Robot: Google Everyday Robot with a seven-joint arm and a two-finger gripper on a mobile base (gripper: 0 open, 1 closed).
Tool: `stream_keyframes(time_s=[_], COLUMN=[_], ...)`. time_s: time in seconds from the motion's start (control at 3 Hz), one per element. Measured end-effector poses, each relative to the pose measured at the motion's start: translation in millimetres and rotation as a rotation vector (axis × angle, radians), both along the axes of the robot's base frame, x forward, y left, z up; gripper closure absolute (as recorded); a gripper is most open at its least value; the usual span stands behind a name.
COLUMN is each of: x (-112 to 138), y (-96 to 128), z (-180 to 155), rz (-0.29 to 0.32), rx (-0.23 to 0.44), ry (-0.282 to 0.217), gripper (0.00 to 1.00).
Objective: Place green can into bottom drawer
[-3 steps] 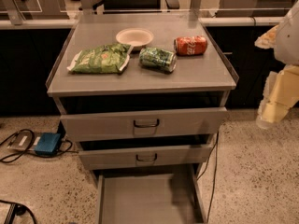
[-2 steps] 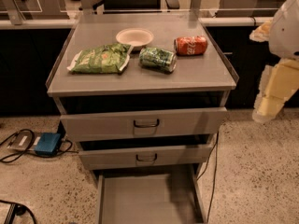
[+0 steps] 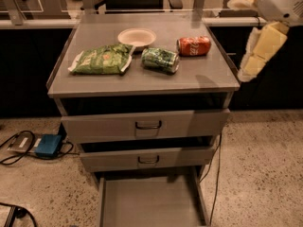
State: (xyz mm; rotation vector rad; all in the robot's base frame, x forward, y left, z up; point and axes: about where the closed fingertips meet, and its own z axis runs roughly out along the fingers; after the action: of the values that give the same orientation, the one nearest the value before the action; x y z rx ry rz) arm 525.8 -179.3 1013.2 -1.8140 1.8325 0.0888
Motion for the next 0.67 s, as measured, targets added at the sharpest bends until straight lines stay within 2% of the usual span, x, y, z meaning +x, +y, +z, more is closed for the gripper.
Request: stream_keyframes(time_s=[0.33,0.67], x=[56.5,83.2], y=[22.1,37.0], z=[-2.0,-14.8], rz=[0.046,-0.034], rx=[0.164,0.18], ry=[-0.007,0.039], gripper=[0.0,0.0])
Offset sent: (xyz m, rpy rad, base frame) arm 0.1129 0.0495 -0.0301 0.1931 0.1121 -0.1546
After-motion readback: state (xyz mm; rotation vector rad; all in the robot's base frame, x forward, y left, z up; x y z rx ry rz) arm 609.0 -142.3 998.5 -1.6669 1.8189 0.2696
